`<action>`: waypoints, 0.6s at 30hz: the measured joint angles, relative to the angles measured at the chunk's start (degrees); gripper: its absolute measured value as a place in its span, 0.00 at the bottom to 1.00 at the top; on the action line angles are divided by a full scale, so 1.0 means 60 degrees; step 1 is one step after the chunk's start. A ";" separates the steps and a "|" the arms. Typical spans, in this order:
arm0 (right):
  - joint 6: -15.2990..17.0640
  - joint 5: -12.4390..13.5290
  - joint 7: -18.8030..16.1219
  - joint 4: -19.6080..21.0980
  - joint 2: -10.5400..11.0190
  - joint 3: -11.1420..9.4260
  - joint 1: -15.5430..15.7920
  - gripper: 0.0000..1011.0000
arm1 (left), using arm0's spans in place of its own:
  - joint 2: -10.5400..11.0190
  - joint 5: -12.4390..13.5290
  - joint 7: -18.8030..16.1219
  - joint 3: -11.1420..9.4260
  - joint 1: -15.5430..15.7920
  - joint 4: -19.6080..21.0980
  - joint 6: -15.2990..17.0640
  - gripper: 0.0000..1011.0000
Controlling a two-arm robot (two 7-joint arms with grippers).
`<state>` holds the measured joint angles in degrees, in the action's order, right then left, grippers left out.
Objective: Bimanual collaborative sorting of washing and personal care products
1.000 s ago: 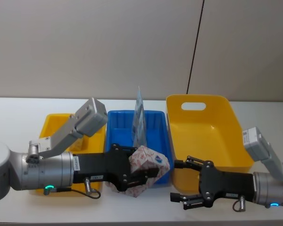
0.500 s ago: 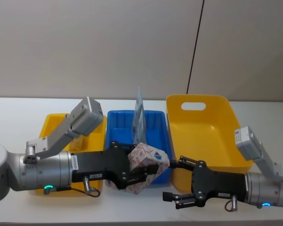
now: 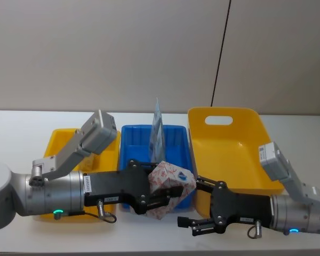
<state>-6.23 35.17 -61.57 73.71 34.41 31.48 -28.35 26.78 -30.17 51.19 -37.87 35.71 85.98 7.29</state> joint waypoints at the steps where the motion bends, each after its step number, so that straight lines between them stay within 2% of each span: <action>1: -0.0005 0.0005 -0.0003 -0.0008 -0.0008 0.0007 -0.0006 0.99 | -0.0013 -0.0014 0.0018 -0.0014 0.0006 -0.0024 -0.0042 0.39; 18: 0.0025 0.0163 0.0030 -0.0080 -0.0201 0.0192 -0.0165 0.99 | -0.0129 -0.0182 0.0084 -0.0132 0.0029 -0.0233 -0.0443 0.39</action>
<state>-6.08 36.14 -61.39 73.23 33.20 32.63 -29.34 26.00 -31.26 51.69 -38.66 35.89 84.58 4.63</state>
